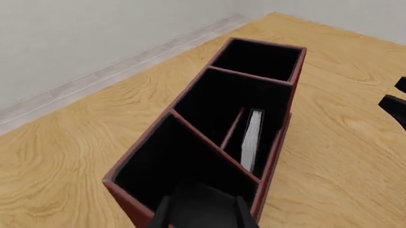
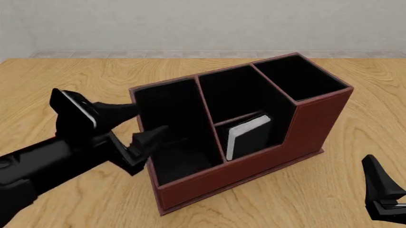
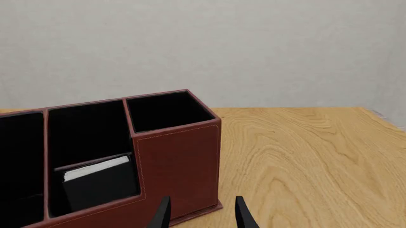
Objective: Pick up the book and place it in the back compartment of the caddy.
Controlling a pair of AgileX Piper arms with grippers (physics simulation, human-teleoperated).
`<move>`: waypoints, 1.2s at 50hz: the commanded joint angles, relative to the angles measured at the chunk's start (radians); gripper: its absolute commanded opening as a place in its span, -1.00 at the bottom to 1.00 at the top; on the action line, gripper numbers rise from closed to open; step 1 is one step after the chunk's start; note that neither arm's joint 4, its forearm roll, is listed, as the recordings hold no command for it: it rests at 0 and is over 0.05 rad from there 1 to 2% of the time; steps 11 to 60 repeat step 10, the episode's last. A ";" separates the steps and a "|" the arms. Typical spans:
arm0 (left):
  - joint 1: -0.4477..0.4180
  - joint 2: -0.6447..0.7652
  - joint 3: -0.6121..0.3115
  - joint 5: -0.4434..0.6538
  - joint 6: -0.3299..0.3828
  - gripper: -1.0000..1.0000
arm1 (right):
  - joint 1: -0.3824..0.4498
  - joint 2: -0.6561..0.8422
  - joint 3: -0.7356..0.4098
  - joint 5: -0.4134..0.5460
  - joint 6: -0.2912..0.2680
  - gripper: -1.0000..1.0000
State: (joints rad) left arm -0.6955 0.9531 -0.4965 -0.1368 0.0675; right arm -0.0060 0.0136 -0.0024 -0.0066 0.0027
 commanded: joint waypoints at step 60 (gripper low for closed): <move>0.082 -0.204 -0.006 0.173 -0.035 1.00 | 0.000 0.000 0.000 0.000 0.000 1.00</move>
